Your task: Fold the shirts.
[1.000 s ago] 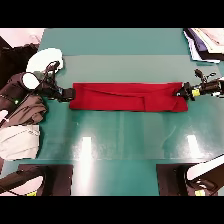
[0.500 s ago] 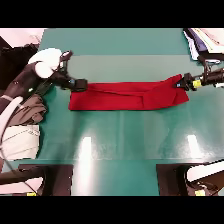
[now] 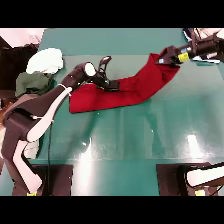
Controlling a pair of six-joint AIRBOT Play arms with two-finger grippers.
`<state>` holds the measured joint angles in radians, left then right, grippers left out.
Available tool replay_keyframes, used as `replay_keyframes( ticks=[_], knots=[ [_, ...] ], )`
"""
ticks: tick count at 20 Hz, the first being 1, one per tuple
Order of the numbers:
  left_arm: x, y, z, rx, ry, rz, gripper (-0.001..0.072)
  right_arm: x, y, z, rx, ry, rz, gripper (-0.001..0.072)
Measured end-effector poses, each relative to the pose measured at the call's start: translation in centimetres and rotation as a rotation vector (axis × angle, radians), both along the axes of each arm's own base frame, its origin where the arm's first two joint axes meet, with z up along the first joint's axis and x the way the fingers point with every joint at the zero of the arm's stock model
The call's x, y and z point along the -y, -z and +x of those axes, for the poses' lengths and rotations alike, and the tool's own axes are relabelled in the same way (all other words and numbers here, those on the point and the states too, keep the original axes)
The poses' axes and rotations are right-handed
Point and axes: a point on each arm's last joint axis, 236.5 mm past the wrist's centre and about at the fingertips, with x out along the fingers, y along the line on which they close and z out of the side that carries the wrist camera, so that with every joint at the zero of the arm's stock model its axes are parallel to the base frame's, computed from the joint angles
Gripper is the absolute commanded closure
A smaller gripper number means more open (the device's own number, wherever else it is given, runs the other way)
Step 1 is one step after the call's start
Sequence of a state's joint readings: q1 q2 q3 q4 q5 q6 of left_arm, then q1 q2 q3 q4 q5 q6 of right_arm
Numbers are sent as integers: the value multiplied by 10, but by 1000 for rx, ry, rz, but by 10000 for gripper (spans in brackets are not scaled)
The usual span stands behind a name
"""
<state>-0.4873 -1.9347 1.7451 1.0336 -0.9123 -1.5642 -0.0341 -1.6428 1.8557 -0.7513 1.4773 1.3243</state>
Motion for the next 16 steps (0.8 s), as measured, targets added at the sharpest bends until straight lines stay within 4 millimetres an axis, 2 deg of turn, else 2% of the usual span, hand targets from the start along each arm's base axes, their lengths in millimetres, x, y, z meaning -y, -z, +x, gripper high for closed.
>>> replay_keyframes(
  ticks=[3, 8, 11, 14, 16],
  knots=[
    [12, 17, 4, -21, -7, -20, 687, -37, -26, -6, 61, -56, 9, 699],
    [14, 21, 9, -25, -16, -32, 687, -78, -43, -15, 111, -107, 26, 699],
    [4, 7, 19, -20, -15, -36, 688, -93, -49, -16, 136, -115, 38, 698],
    [-15, -23, 35, 5, -2, -26, 687, -106, -53, -16, 158, -118, 50, 698],
    [-36, -45, 46, 37, -1, 1, 687, -115, -56, -15, 177, -118, 59, 699]
  ],
)
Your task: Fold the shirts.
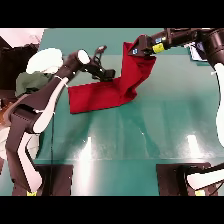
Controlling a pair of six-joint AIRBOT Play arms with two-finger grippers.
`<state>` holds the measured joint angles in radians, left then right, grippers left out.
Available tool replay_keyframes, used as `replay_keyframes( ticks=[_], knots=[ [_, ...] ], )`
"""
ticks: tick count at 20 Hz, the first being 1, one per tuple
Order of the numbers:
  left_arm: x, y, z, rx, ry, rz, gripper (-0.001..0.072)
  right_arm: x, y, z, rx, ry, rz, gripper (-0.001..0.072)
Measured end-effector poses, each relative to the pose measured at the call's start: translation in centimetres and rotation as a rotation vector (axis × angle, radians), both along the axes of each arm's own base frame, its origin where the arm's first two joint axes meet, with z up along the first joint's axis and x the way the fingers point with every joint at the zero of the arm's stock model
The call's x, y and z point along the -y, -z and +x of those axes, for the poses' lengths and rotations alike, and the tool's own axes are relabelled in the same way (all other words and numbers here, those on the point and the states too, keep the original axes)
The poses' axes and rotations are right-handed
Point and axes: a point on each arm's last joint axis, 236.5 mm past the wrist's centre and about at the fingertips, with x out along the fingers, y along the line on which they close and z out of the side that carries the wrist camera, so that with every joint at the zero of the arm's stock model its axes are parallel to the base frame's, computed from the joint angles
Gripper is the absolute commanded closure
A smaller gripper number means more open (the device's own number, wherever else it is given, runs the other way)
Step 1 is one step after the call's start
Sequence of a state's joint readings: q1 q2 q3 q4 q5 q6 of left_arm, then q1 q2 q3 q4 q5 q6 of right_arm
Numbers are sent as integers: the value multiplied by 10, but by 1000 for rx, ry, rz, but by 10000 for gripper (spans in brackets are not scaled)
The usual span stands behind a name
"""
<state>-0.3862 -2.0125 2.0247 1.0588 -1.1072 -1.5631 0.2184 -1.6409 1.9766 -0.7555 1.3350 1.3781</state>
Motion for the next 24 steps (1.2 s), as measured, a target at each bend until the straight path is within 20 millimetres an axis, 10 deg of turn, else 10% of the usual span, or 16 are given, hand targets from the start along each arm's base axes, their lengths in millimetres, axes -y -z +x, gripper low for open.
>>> replay_keyframes(
  ticks=[6, 12, 14, 17, 21, 24],
  knots=[
    [-95, -90, 24, 154, -79, 87, 687, -35, 5, -1, 28, -28, 17, 698],
    [-183, -162, 5, 229, -148, 166, 686, -97, 46, -8, 30, -119, 11, 689],
    [-195, -174, -4, 237, -161, 179, 686, -129, 65, -12, 55, -156, 14, 364],
    [-206, -182, -11, 243, -172, 192, 686, -183, 87, -22, 103, -211, 43, 199],
    [-210, -184, -17, 234, -170, 201, 686, -229, 90, -39, 161, -272, 94, 195],
    [-212, -182, -22, 217, -161, 210, 686, -203, 90, -25, 168, -229, 70, 195]
  ],
)
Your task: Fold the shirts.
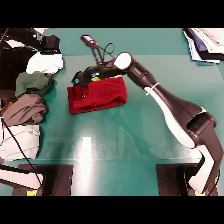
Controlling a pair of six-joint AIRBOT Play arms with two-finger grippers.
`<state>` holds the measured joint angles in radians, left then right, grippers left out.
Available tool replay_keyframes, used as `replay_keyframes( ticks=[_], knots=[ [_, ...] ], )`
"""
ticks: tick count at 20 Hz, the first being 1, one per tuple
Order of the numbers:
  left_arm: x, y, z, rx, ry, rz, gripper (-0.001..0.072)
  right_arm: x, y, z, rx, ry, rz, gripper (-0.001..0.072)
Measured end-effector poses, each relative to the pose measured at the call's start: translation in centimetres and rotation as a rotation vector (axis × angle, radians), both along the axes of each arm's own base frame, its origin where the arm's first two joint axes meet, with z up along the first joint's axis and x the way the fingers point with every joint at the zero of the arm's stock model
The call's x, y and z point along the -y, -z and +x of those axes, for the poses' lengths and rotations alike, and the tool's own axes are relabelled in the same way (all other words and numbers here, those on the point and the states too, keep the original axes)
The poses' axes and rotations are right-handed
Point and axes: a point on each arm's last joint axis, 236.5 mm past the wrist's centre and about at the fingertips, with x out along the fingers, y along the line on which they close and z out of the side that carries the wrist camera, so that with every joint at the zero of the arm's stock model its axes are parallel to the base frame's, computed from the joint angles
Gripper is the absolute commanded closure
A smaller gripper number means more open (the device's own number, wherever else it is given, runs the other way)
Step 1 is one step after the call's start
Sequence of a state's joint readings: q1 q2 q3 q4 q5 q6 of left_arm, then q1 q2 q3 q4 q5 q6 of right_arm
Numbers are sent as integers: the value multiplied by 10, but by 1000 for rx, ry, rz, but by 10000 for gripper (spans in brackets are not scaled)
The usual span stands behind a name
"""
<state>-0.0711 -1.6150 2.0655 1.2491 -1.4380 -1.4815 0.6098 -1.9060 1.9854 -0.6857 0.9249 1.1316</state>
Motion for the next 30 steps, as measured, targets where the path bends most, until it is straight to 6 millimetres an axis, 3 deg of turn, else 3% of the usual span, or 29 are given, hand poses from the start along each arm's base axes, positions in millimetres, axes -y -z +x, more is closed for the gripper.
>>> replay_keyframes(
  ticks=[2, 3, 4, 8, 11, 15, 19, 21, 24, 28, 30],
  knots=[
    [0, 1, -2, -7, 5, 4, 686, 40, 6, 16, -17, 43, -43, 164],
    [0, 1, -3, -9, 7, 5, 686, 63, 12, 24, -37, 68, -68, 28],
    [0, 2, -3, -12, 8, 6, 686, 90, 20, 32, -75, 99, -93, 2],
    [4, 14, -6, -48, 18, -9, 686, 188, 73, 50, -310, 223, -169, 14],
    [11, 28, -11, -89, 32, -28, 686, 227, 113, 48, -502, 261, -183, 15],
    [18, 33, -14, -108, 47, -46, 686, 225, 144, 45, -671, 244, -151, 16],
    [21, 35, -16, -115, 55, -52, 686, 198, 165, 38, -745, 190, -157, 70],
    [21, 35, -16, -115, 56, -54, 686, 184, 173, 35, -753, 165, -166, 198],
    [21, 35, -16, -117, 58, -54, 686, 165, 179, 34, -742, 145, -175, 695],
    [21, 36, -18, -123, 61, -53, 686, 158, 166, 48, -662, 134, -158, 699],
    [21, 37, -19, -128, 64, -51, 686, 171, 151, 55, -628, 137, -158, 700]
  ],
)
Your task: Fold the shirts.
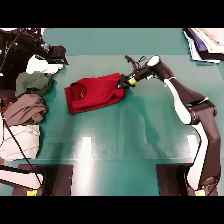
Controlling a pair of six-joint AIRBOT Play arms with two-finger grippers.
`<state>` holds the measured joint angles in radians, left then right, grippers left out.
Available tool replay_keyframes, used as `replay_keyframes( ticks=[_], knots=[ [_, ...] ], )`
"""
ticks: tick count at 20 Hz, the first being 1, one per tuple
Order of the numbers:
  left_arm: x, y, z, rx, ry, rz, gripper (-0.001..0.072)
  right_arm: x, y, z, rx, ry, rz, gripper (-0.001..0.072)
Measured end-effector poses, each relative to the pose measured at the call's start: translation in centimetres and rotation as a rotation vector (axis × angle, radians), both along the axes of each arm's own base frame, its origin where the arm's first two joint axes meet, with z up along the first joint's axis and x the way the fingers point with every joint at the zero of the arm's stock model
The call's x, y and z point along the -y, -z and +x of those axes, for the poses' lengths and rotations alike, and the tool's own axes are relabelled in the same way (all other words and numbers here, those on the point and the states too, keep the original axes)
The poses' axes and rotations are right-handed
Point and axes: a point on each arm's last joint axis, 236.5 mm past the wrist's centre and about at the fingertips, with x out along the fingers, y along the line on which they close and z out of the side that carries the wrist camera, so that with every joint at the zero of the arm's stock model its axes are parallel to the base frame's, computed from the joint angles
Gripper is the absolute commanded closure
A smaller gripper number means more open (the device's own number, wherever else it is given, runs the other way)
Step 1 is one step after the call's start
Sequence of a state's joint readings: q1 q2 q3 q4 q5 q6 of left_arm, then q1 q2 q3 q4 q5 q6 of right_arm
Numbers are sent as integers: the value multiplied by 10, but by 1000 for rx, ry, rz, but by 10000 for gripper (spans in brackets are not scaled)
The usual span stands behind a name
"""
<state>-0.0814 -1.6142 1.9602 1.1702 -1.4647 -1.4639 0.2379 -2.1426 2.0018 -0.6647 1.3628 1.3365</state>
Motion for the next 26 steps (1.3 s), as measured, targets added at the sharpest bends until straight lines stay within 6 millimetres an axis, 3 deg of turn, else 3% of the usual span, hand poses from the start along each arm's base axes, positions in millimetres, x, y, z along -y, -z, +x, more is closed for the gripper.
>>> replay_keyframes(
  ticks=[2, 4, 7, 9, 13, 16, 18, 21, 26],
  knots=[
    [0, 1, -1, -5, 5, 2, 686, 31, -16, 11, 47, 34, -42, 700],
    [0, 1, -3, -9, 8, 4, 686, 82, -27, 19, 88, 97, -125, 700],
    [0, 1, -3, -11, 10, 5, 686, 185, -47, 26, 125, 279, -250, 700],
    [0, 2, -4, -12, 12, 5, 686, 260, -59, 19, 132, 434, -310, 700],
    [2, 1, -4, -13, 14, -3, 686, 408, -70, -30, 106, 805, -432, 700],
    [7, -2, -4, -12, 20, -24, 686, 489, -67, -87, 60, 1062, -488, 700],
    [10, -3, -5, -12, 26, -42, 686, 520, -62, -123, 28, 1193, -506, 700],
    [13, -5, -5, -12, 30, -55, 686, 549, -56, -167, -2, 1371, -520, 700],
    [15, -6, -6, -12, 33, -64, 686, 554, -46, -214, -33, 1516, -555, 699]
  ],
)
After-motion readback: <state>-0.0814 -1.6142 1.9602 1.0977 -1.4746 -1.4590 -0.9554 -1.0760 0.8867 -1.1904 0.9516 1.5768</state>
